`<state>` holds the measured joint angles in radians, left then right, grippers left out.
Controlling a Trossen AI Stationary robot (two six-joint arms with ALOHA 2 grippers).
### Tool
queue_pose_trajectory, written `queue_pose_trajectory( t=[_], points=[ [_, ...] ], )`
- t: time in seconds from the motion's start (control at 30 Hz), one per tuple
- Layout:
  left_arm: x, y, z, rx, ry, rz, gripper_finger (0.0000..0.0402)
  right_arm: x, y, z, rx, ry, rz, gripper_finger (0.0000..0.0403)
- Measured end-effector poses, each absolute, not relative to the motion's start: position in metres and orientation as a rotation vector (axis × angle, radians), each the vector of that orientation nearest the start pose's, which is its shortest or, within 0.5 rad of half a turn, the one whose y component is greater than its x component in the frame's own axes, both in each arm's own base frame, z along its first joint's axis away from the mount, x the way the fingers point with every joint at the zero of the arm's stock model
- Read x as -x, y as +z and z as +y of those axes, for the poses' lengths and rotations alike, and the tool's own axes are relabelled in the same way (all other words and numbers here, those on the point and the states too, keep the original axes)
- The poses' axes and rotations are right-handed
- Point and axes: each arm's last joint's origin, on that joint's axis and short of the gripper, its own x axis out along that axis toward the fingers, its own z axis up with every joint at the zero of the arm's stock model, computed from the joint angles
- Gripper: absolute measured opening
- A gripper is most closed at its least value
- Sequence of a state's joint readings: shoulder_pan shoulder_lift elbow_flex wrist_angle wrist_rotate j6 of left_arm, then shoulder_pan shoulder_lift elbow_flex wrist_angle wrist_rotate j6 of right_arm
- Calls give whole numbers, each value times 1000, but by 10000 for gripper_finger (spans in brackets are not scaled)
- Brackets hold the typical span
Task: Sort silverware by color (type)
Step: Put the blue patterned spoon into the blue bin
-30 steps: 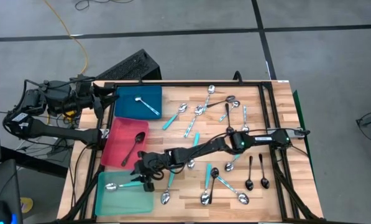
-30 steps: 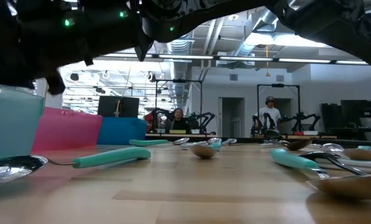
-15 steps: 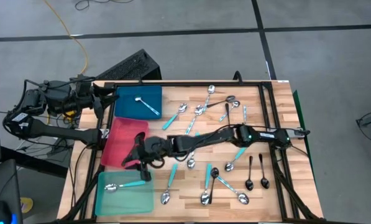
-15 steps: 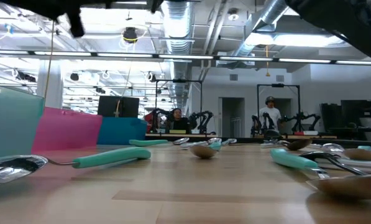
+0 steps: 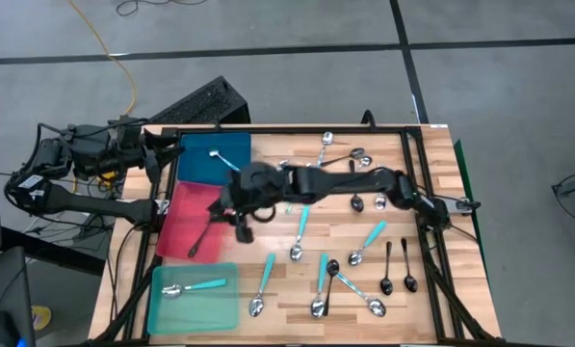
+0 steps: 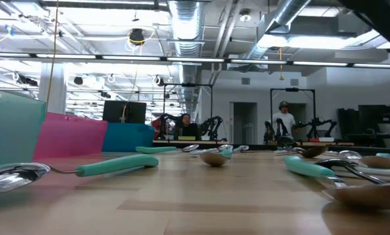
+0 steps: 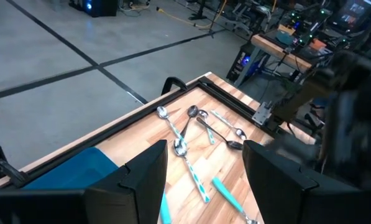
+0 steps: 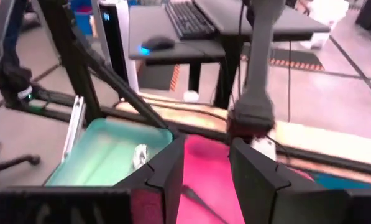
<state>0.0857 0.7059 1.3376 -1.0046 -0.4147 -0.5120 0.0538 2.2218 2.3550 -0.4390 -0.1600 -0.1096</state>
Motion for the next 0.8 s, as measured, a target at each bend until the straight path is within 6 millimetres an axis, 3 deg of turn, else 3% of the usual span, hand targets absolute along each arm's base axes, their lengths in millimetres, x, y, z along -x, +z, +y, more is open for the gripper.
queue_pose_trajectory(
  t=[0.43, 0.8],
  points=[
    [-66, 434, 20, 444, 677, 198, 195, -413, 473, -24, 210, 124, 264, 153],
    [-66, 434, 22, 427, 739, 179, 195, -314, 528, -53, 245, 127, 273, 153]
  ],
)
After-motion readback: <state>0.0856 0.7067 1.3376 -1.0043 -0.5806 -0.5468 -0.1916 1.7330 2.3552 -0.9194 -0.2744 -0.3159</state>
